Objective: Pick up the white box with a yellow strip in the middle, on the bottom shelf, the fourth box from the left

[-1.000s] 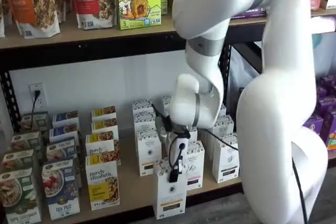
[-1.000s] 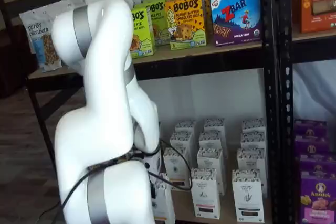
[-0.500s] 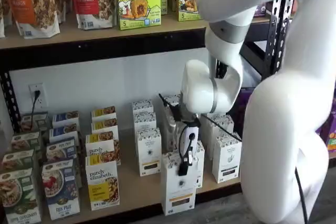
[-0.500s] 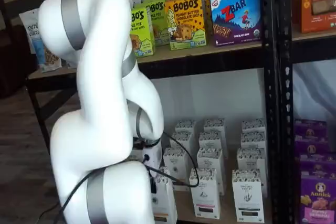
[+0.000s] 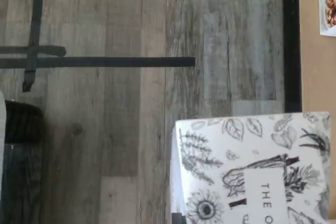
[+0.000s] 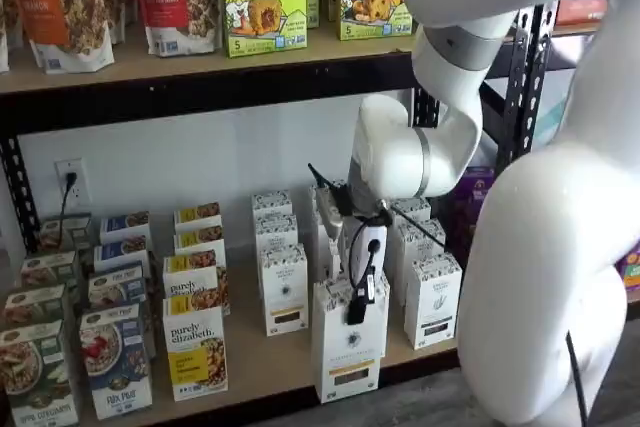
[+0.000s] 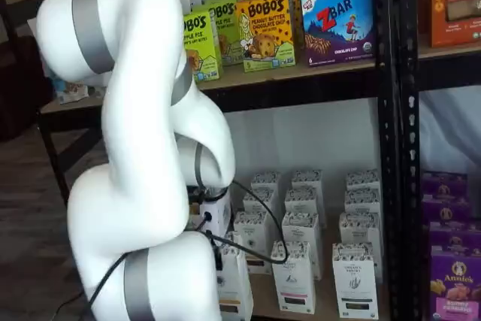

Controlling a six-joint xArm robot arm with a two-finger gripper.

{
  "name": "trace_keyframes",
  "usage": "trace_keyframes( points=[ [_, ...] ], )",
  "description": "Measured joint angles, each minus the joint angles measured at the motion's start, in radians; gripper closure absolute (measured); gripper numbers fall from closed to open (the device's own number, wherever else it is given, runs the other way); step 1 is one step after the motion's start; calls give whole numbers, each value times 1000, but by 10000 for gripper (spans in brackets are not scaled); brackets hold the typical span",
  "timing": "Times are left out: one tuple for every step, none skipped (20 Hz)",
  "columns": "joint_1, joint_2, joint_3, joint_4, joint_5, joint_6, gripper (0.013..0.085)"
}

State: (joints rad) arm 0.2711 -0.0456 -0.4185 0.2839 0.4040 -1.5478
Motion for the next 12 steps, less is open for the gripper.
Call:
trace_keyframes(
  points=[
    [-1, -11, 2, -1, 9, 1, 490],
    [-2, -22, 3, -3, 22, 3, 490],
    [-3, -33, 4, -1, 35, 2, 490],
    [-3, -46, 5, 1, 48, 2, 490],
    [-3, -58, 6, -4, 63, 8, 490],
    [-3, -69, 6, -19, 81, 23, 490],
    [-3, -79, 5, -29, 95, 34, 490],
    [-3, -87, 5, -34, 105, 39, 490],
    [-2, -97, 6, -39, 113, 45, 490],
    [-2, -111, 8, -45, 123, 52, 490],
    [-2, -120, 9, -50, 132, 57, 490],
    [-2, -133, 10, -55, 142, 63, 490]
  ],
)
